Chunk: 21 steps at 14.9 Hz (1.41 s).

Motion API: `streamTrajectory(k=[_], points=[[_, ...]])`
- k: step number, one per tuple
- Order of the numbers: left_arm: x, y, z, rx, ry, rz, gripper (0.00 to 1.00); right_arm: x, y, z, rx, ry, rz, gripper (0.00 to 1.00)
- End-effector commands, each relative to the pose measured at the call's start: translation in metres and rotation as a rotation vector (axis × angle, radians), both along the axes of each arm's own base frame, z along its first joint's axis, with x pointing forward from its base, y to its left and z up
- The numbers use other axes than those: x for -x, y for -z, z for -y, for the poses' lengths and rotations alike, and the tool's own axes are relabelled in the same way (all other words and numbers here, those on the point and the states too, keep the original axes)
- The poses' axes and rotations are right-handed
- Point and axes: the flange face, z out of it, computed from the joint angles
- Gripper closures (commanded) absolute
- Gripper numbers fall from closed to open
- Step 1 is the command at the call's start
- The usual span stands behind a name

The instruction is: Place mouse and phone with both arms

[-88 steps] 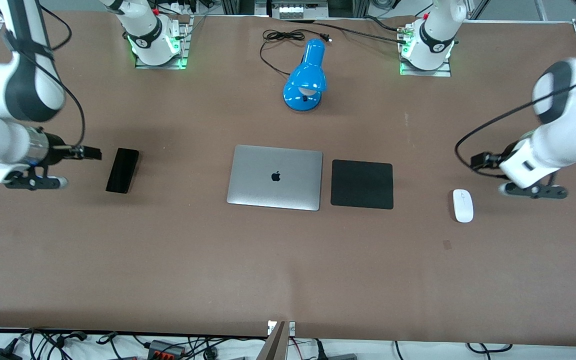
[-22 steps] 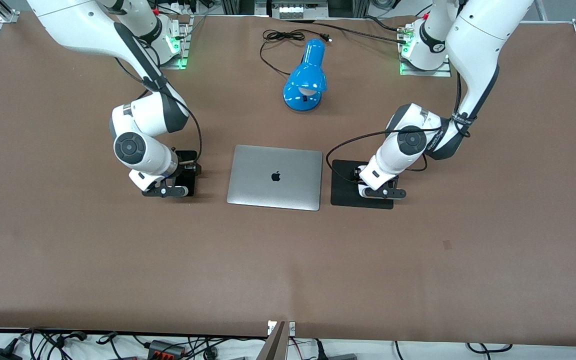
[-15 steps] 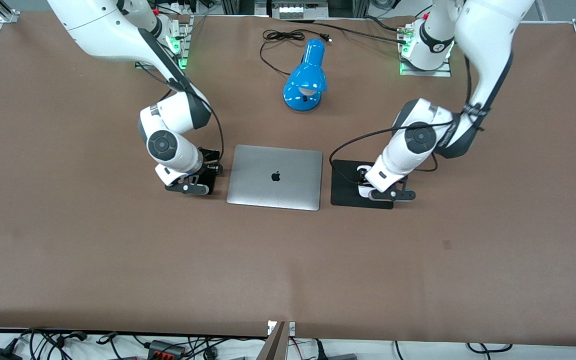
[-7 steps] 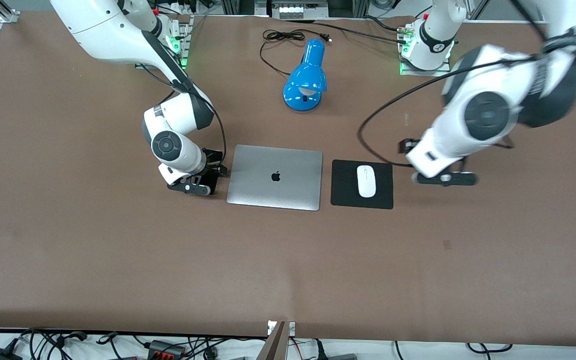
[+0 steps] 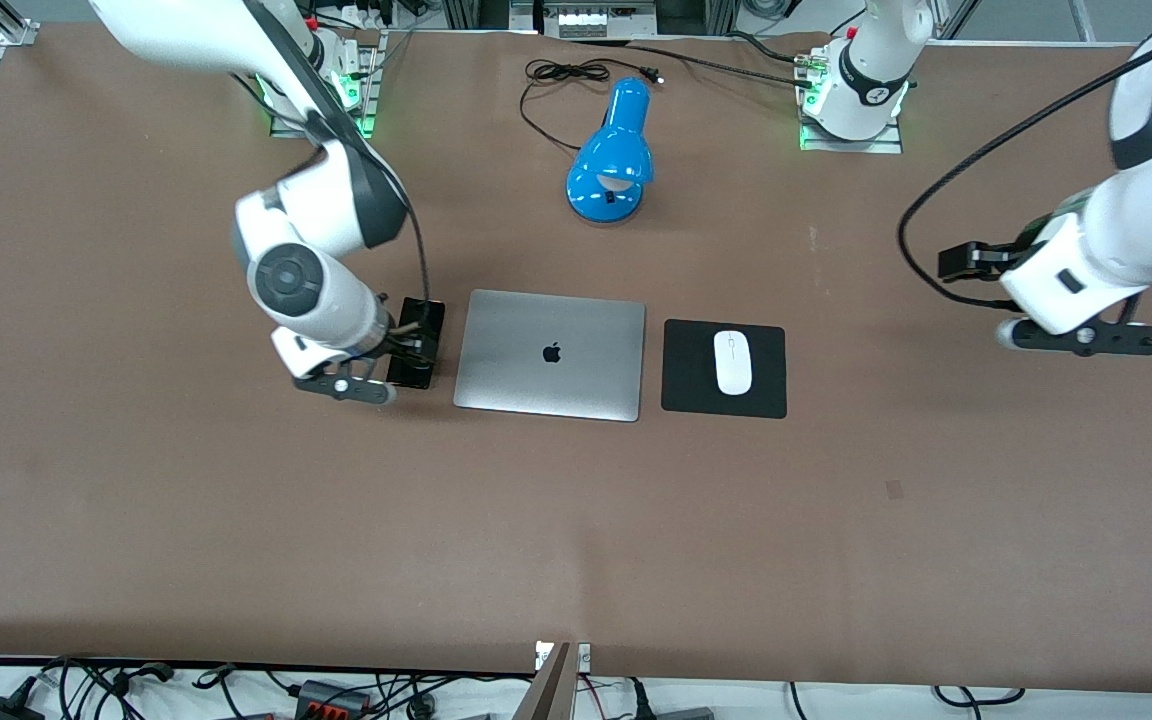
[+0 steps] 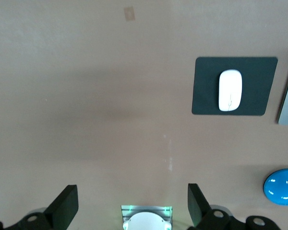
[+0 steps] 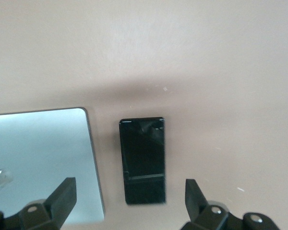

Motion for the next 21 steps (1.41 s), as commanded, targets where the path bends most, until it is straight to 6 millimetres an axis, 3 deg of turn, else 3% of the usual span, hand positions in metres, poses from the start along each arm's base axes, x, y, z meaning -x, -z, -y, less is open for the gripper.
streamTrajectory(k=[1, 2, 5, 6, 8, 12, 15, 21], points=[[-0.007, -0.008, -0.011, 0.033, -0.009, 0.010, 0.00, -0.035, -0.066, 0.034, -0.004, -0.050, 0.006, 0.00], [-0.009, -0.011, -0.026, 0.083, -0.047, 0.041, 0.00, -0.045, -0.084, 0.053, -0.008, -0.042, 0.014, 0.00], [0.012, -0.023, -0.032, 0.074, -0.095, 0.117, 0.00, -0.065, -0.128, 0.118, -0.028, -0.050, 0.032, 0.00], [0.022, -0.022, -0.035, 0.074, -0.099, 0.169, 0.00, -0.069, -0.144, 0.137, -0.032, -0.056, 0.044, 0.00], [0.054, -0.041, -0.038, 0.080, -0.097, 0.292, 0.00, -0.074, -0.167, 0.166, -0.038, -0.069, 0.065, 0.00], [0.055, -0.040, -0.036, 0.081, -0.072, 0.278, 0.00, -0.075, -0.198, 0.226, -0.043, -0.125, 0.102, 0.00], [0.057, -0.039, -0.037, 0.085, -0.017, 0.264, 0.00, -0.066, -0.227, 0.259, -0.009, -0.100, 0.149, 0.00], [0.052, -0.031, -0.039, 0.082, -0.016, 0.254, 0.00, -0.055, -0.247, 0.274, 0.039, -0.177, 0.183, 0.00]])
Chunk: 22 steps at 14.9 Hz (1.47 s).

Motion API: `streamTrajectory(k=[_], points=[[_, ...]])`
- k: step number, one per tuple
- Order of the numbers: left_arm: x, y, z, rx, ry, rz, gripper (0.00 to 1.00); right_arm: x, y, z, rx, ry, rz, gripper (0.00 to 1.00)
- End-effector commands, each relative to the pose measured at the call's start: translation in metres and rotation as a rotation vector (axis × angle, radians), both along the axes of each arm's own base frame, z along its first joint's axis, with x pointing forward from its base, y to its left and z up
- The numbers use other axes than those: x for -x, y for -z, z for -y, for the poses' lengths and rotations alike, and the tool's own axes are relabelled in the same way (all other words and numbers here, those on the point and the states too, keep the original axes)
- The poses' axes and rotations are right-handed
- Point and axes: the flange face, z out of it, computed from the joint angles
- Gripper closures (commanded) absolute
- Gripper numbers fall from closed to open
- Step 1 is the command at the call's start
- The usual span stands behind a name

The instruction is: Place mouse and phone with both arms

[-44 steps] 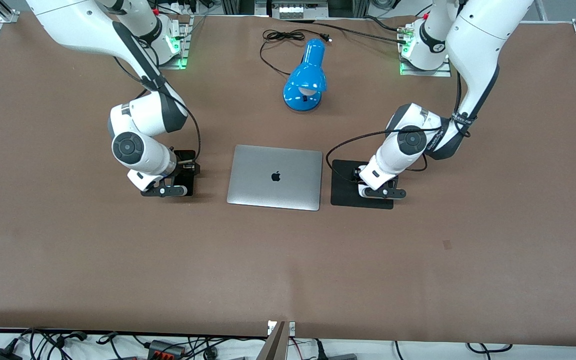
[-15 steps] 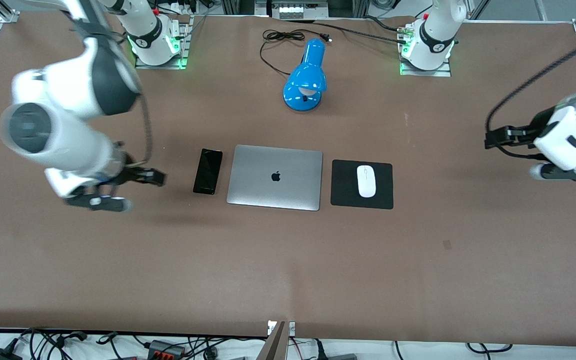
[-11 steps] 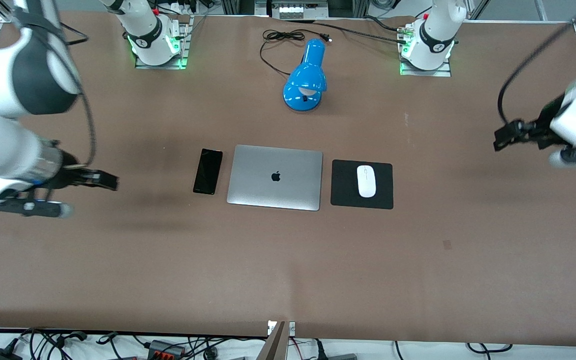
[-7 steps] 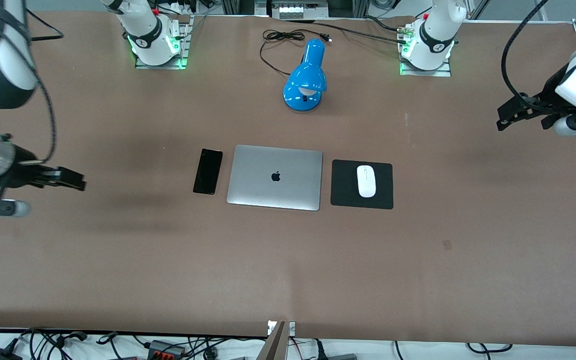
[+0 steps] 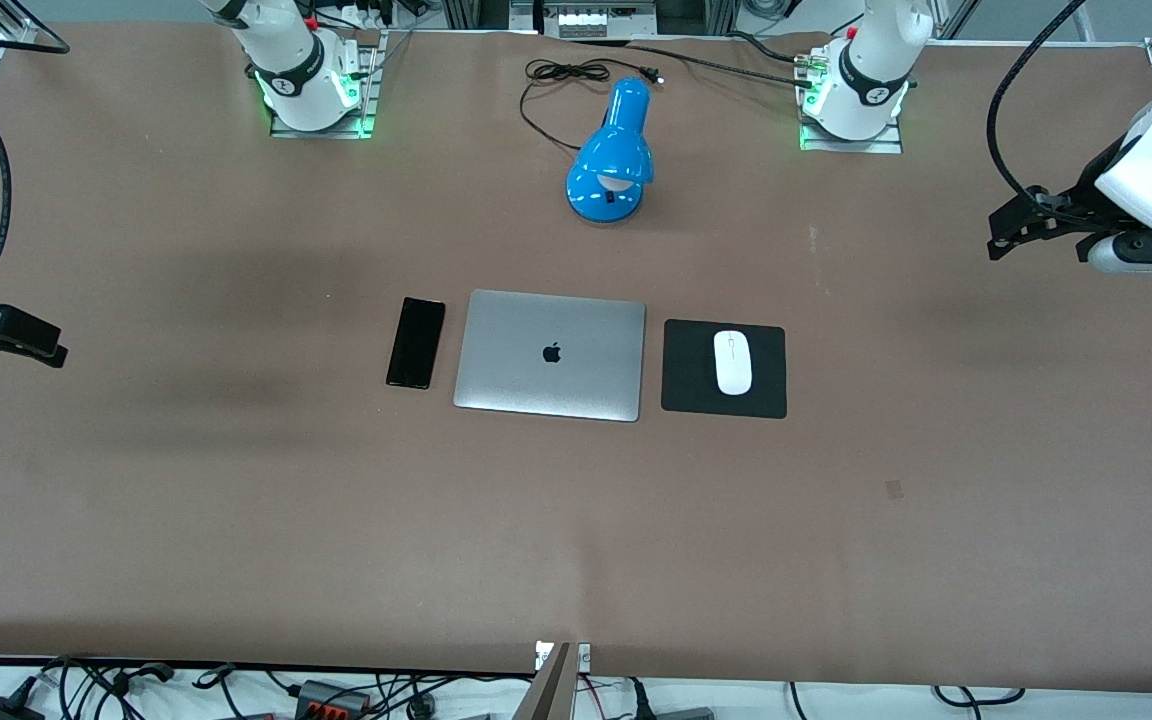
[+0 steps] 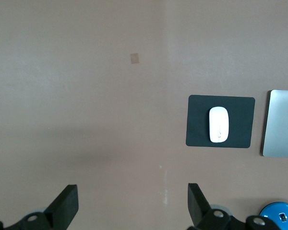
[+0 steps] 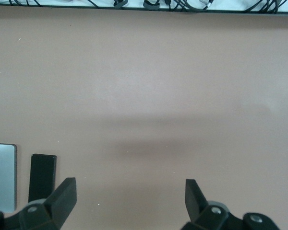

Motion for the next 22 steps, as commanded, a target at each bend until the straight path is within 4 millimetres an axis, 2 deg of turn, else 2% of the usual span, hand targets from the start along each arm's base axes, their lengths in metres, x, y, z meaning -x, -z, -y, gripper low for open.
streamTrajectory(k=[1, 4, 9, 12, 15, 18, 22], points=[[-0.002, 0.002, -0.004, 0.004, 0.020, 0.009, 0.00, 0.010, -0.006, -0.004, 0.009, -0.026, 0.007, 0.00], [-0.006, -0.002, -0.006, 0.002, 0.019, 0.021, 0.00, 0.021, -0.005, -0.002, 0.009, -0.027, 0.036, 0.00], [-0.006, -0.004, -0.004, 0.002, 0.020, 0.020, 0.00, 0.065, 0.013, -0.001, 0.010, -0.032, 0.039, 0.00], [-0.006, -0.004, -0.004, 0.002, 0.020, 0.019, 0.00, 0.099, 0.028, 0.001, -0.002, -0.026, 0.009, 0.00], [-0.006, -0.004, -0.006, 0.002, 0.017, 0.018, 0.00, 0.112, 0.037, 0.002, -0.006, -0.044, -0.037, 0.00], [-0.006, -0.004, -0.005, 0.002, 0.019, 0.018, 0.00, 0.115, 0.033, 0.001, -0.011, -0.041, -0.053, 0.00], [-0.006, -0.004, -0.006, 0.002, 0.017, 0.016, 0.00, 0.116, 0.001, 0.003, -0.010, -0.037, -0.030, 0.00]])
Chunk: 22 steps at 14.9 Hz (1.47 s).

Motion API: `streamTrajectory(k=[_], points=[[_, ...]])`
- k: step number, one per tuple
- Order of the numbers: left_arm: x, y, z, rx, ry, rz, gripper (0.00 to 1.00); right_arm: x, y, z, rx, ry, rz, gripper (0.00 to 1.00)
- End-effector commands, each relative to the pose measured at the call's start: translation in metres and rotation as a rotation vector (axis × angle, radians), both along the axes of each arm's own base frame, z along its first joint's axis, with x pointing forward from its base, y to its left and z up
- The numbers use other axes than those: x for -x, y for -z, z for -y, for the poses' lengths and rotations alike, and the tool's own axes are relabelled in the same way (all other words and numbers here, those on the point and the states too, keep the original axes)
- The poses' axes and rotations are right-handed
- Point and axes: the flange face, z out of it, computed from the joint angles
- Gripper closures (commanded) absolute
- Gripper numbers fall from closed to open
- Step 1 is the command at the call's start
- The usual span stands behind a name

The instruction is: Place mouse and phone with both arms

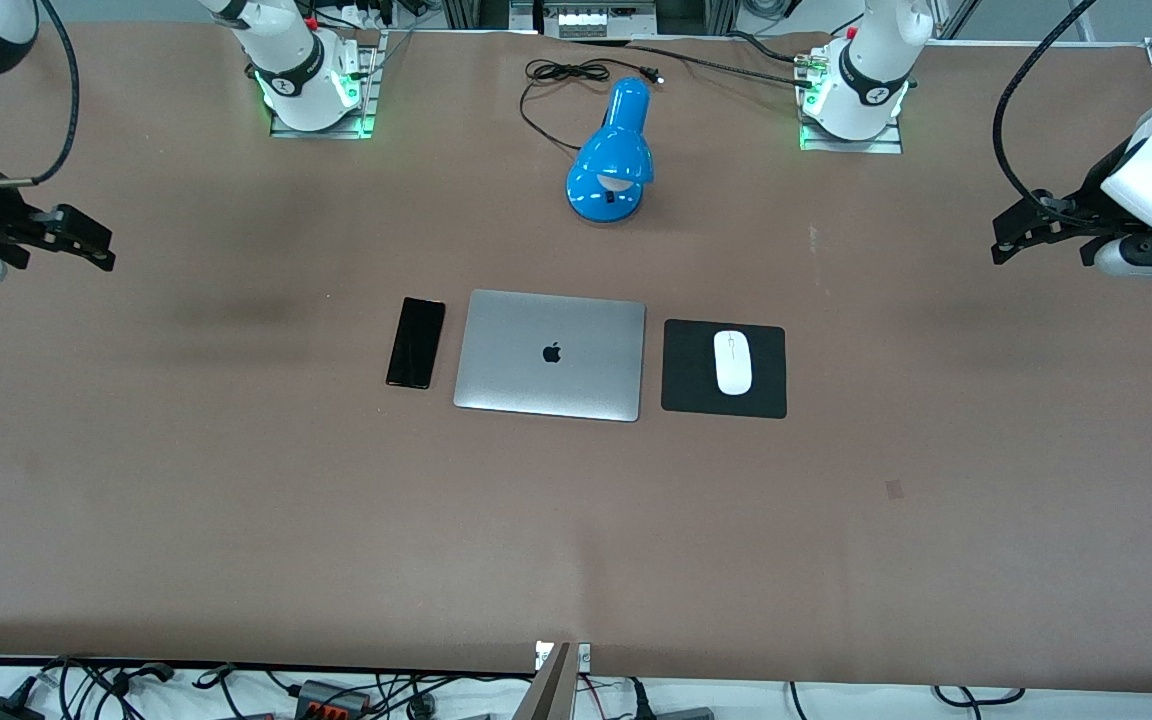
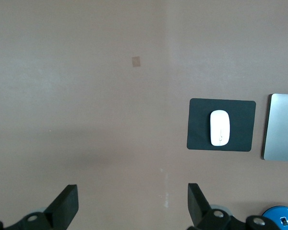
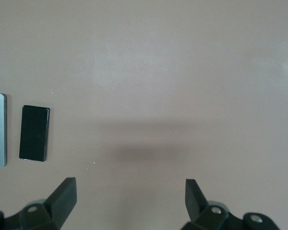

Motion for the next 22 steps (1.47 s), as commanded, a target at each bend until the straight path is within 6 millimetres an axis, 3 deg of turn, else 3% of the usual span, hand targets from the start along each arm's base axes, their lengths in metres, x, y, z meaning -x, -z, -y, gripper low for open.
streamTrajectory(k=[1, 22], points=[[-0.0036, -0.0036, -0.0018, 0.001, 0.023, 0.004, 0.00, 0.0045, -0.0228, 0.0019, -0.007, -0.013, 0.016, 0.00], [-0.0012, -0.0030, -0.0044, 0.000, 0.018, -0.017, 0.00, 0.0055, -0.0157, -0.0007, -0.009, -0.012, -0.013, 0.00]])
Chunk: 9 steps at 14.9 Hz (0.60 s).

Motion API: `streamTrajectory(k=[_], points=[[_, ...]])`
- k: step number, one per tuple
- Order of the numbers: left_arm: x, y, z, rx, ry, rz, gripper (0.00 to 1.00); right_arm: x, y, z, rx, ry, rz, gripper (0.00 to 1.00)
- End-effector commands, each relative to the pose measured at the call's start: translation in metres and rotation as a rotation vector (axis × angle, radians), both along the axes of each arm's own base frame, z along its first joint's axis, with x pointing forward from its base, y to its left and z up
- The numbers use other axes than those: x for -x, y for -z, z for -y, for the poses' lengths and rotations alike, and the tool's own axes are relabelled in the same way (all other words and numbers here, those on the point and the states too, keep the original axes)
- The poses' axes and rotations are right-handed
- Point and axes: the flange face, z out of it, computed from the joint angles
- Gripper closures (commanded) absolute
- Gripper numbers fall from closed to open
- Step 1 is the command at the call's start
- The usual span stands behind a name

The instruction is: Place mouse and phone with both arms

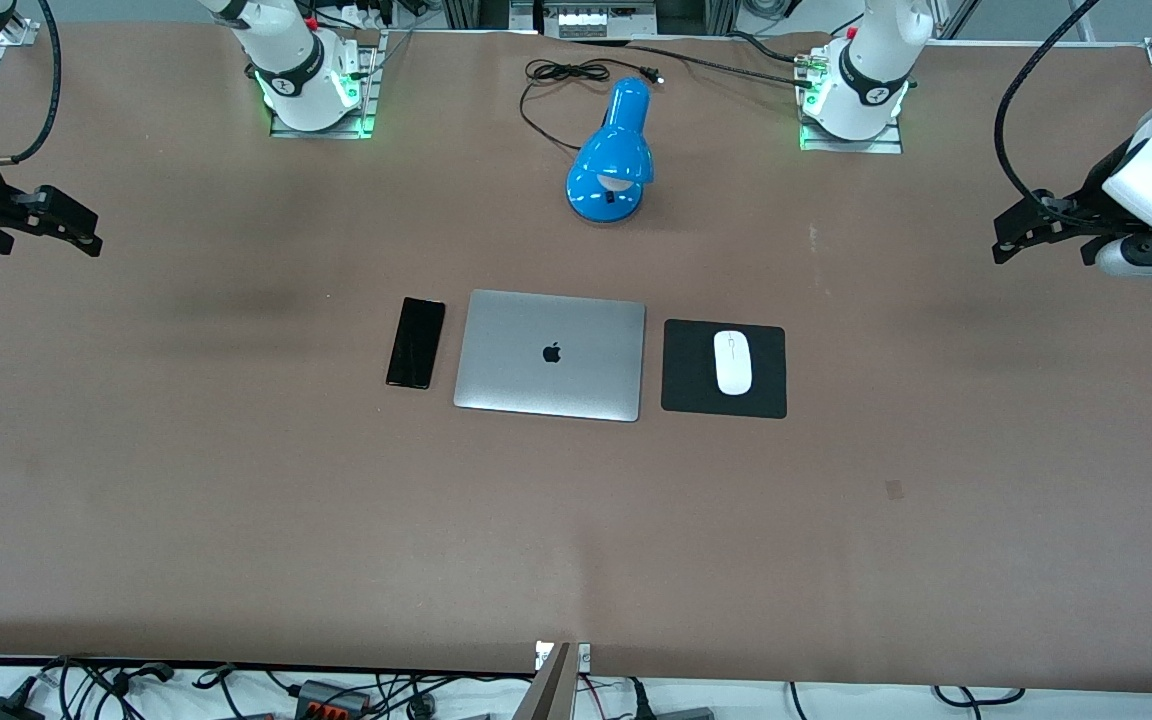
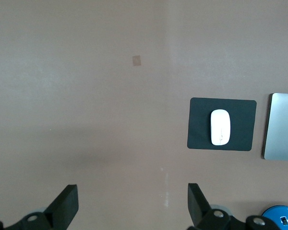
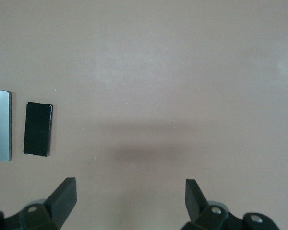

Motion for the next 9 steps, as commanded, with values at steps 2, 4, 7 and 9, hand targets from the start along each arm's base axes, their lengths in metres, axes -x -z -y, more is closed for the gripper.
streamTrajectory(k=[2, 4, 7, 9], points=[[-0.0014, -0.0039, -0.0026, 0.002, 0.021, -0.014, 0.00, -0.0006, -0.0010, -0.0018, -0.049, 0.002, 0.004, 0.00], [-0.0014, -0.0039, -0.0034, 0.002, 0.019, -0.014, 0.00, -0.0008, -0.0002, 0.0015, -0.076, 0.004, 0.003, 0.00], [-0.0015, -0.0033, -0.0042, 0.002, 0.018, -0.018, 0.00, 0.0000, 0.0001, -0.0014, -0.062, -0.007, -0.002, 0.00], [-0.0015, -0.0015, -0.0060, 0.001, 0.016, -0.025, 0.00, 0.0007, -0.0023, -0.0019, -0.059, -0.009, 0.002, 0.00]])
